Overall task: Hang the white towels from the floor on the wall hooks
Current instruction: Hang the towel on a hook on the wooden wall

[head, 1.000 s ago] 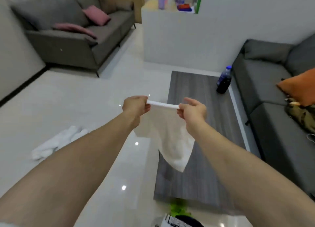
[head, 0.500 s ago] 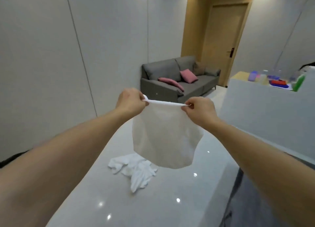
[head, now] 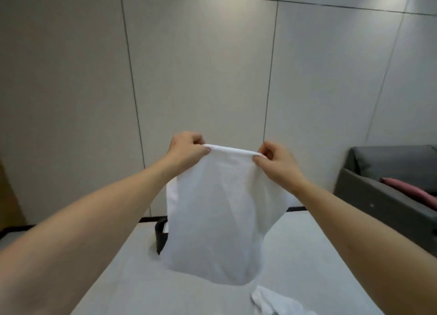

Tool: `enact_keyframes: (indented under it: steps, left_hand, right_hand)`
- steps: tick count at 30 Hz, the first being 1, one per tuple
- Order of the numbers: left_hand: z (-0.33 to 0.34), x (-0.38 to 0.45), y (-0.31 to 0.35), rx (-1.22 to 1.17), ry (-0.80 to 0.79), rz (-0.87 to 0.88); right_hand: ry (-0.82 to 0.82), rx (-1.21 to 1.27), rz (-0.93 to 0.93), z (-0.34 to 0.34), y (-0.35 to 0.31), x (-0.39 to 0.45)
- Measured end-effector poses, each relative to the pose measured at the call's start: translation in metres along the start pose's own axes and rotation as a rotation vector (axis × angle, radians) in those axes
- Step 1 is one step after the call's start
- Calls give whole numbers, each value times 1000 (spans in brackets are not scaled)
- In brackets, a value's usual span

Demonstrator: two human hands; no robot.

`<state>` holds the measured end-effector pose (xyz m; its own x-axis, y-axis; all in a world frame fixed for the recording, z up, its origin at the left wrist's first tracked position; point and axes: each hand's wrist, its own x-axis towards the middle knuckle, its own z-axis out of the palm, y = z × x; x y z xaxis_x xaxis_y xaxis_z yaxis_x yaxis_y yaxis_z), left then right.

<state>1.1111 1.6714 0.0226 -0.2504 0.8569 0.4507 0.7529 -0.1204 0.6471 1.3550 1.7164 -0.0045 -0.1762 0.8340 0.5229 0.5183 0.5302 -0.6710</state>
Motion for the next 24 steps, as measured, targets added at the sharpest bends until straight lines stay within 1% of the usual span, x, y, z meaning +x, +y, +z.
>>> enact_keyframes:
  steps: [2, 4, 7, 10, 12, 16, 20, 24]
  left_hand:
    - [-28, 17, -27, 44, 61, 11]
    - [-55, 28, -58, 129, 117, -15]
    - [-97, 34, -109, 258, 173, -109]
    - [-145, 28, -156, 343, 251, -195]
    - [-181, 18, -184, 388, 309, -232]
    - [-261, -7, -240, 469, 420, -288]
    - [-356, -35, -295, 584, 528, -372]
    - [-460, -71, -350, 669, 596, -463]
  right_hand:
    - [-54, 52, -60, 37, -13, 39]
    - [-117, 66, -121, 79, -28, 73]
    - [-209, 39, -218, 149, -58, 113]
    - [-295, 54, -268, 226, -97, 136]
    - [-325, 82, -315, 277, -129, 141]
    - [-332, 111, -458, 372, -205, 132]
    - [-320, 57, -633, 459, -297, 114]
    - [-380, 106, -751, 543, -399, 87]
